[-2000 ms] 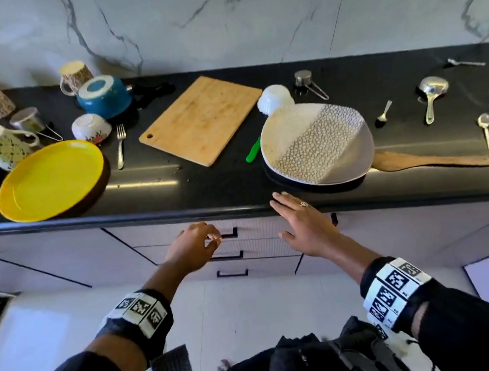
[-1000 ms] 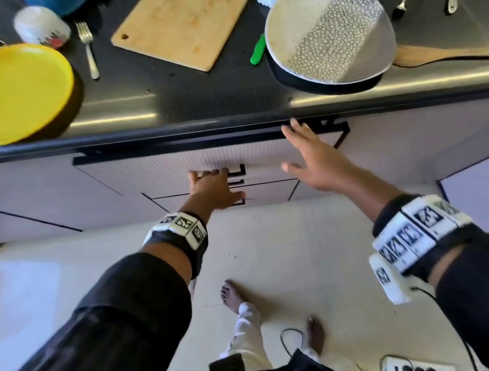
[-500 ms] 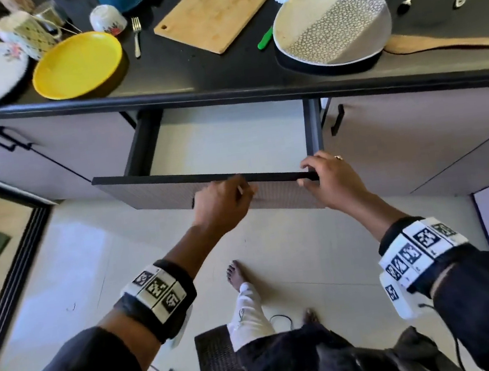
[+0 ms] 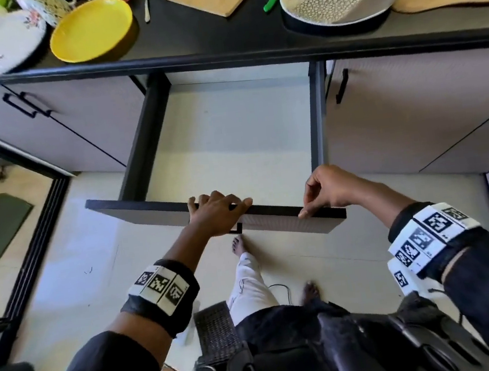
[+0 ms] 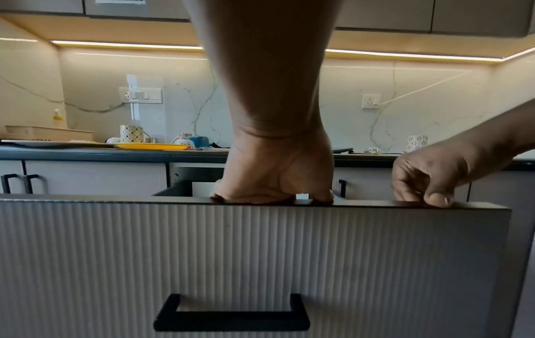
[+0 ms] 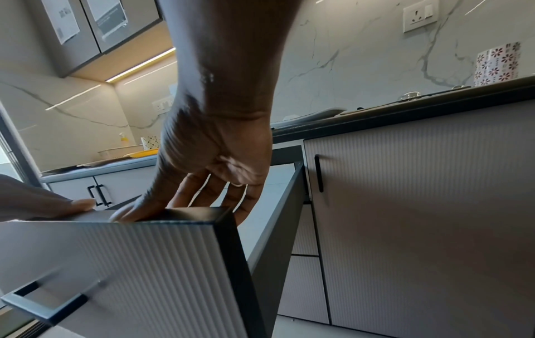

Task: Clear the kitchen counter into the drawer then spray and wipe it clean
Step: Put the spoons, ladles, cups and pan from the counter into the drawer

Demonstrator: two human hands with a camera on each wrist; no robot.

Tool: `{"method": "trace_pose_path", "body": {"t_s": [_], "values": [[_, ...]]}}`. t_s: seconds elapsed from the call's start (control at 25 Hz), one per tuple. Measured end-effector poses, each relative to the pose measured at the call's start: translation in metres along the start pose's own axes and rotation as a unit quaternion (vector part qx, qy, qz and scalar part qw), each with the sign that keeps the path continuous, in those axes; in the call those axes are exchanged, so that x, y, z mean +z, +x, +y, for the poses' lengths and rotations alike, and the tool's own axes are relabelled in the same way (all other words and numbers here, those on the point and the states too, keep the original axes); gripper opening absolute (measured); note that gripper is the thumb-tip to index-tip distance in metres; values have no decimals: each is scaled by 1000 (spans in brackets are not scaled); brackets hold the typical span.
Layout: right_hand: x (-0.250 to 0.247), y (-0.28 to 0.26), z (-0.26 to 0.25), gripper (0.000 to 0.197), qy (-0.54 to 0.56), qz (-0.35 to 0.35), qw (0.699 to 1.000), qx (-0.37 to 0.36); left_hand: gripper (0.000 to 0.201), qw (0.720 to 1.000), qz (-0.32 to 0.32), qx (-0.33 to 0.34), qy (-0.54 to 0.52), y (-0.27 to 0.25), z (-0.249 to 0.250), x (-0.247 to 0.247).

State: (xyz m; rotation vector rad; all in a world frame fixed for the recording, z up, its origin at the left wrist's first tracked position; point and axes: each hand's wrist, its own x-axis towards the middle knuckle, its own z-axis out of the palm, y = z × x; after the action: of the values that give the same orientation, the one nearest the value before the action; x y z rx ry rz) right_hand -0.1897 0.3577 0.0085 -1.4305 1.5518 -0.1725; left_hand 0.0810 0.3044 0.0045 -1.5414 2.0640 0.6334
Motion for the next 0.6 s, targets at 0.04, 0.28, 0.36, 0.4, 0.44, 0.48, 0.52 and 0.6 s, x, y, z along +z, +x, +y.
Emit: {"method": "trace_pose_path", "body": {"t_s": [0.04, 0.28, 0.36, 0.4, 0.44, 0.48, 0.52, 0.6], "values": [[5, -4, -1, 33, 9, -25, 1000, -2, 66, 1000, -17, -4, 6, -6, 0, 5], [24, -13, -8, 29, -25, -140, 990, -9, 69, 997, -66, 1, 29, -33, -12, 24], [25, -13, -12, 28, -43, -154, 987, -12, 71, 997, -66, 20, 46, -35, -12, 23], [24, -12, -13, 28, -49, -161, 986, -12, 72, 995, -75, 25, 53, -35, -10, 21], [23, -11, -15, 28, -55, -168, 984, -8, 74, 994, -90, 29, 62, -35, -9, 18], [21, -9, -18, 29, -70, -177, 982, -5, 76, 991, -105, 34, 72, -35, -7, 14], [20, -5, -22, 31, -86, -189, 978, -2, 77, 988, -124, 42, 77, -34, -5, 9], [15, 5, -30, 35, -90, -199, 976, 4, 76, 982, -172, 60, 48, -30, -6, -7]]}}
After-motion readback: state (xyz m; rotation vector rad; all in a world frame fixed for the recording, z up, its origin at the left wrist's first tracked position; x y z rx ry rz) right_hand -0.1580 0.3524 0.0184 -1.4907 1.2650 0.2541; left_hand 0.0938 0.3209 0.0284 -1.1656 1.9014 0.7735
